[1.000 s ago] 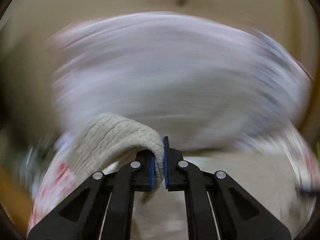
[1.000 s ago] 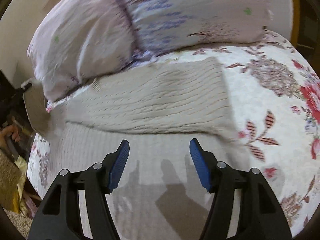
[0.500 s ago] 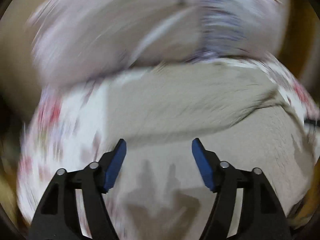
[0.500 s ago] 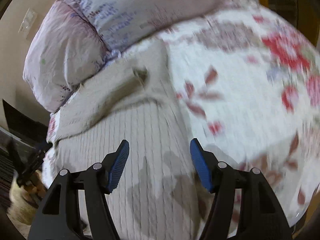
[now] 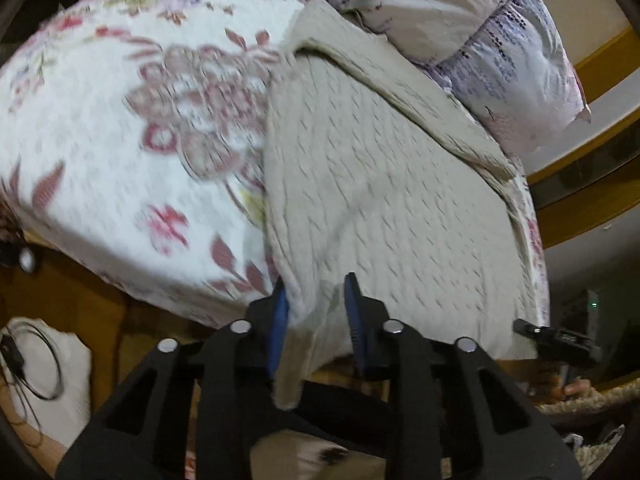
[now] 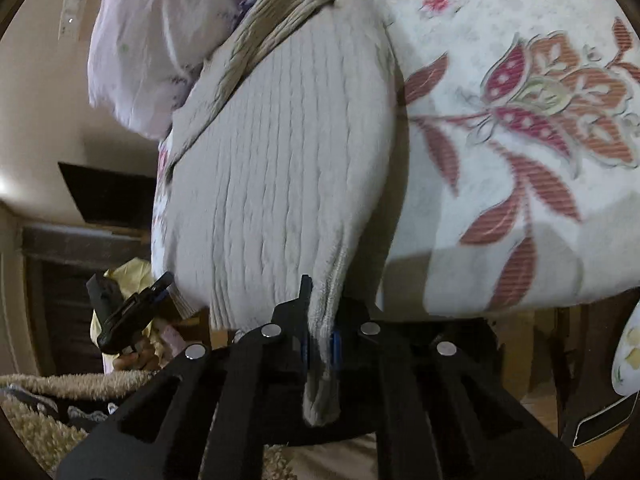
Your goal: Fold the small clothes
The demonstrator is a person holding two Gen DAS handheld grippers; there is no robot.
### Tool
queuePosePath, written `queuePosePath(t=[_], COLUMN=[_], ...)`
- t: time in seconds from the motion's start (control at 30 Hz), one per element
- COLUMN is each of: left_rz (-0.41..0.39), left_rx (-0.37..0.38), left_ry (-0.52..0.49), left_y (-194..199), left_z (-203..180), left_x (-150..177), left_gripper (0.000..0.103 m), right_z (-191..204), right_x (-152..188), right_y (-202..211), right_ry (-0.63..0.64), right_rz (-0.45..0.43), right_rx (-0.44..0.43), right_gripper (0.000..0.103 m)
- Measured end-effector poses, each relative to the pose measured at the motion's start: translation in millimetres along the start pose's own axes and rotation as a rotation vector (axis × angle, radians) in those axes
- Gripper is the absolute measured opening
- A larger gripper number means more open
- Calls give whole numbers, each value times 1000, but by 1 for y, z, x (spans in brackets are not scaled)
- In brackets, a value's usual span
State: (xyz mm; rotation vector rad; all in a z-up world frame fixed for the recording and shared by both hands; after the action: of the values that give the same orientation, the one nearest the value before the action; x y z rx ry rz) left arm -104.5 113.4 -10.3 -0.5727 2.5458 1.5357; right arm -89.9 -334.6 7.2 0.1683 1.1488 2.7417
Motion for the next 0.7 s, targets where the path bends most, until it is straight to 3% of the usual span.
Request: queuePosePath(t=[0.1, 0.23, 0.37, 0.47, 0.53, 0.57, 0.6, 0.63, 0.7], left_rz=[28, -8, -184, -274, -233, -184, -167, -165, -146], left_rx=[47, 168, 225, 144, 100, 77, 48, 30, 16], left_ry=[13, -49, -102, -88, -44, -11, 7, 2, -16], left_y=[-2, 12, 26, 7, -10, -21, -25, -27, -31], left_z=[-6, -34, -58, -61, -53, -44, -37, -28, -11], left_x=[-3, -45, -156, -241, -267, -276, -276, -271, -255], left_gripper=[9, 8, 8, 13, 18, 27, 46, 55, 62], right_z=[15, 47, 73, 68, 56, 50, 45, 43, 38], right_x=[-12, -62, -150, -225, -251, -256, -252, -246, -229], right_y=[4, 29, 46, 42, 28, 21, 18, 16, 15], right_ry=[15, 31, 17, -58, -130, -183, -211, -208, -166], right_rz=[-42, -202, -399, -518, -507, -496, -494, -492, -499], right_rx=[-77, -223, -275, -209, -115, -83, -109, -127, -53], right_gripper=[8, 8, 8, 12, 56, 58, 59, 68, 77])
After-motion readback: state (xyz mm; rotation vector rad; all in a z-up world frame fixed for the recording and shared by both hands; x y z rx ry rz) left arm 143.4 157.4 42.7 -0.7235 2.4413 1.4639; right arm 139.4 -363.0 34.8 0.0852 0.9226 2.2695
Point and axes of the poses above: each gripper's, at about its wrist camera, not at the fingertips, and y roughly against the way its jaws point, z to its left, x to its underside, the point moved 2 cm from there along -y, roughly the way its jaws point, and after that the axes turned 3 degrees about z, right-handed, at the moved point
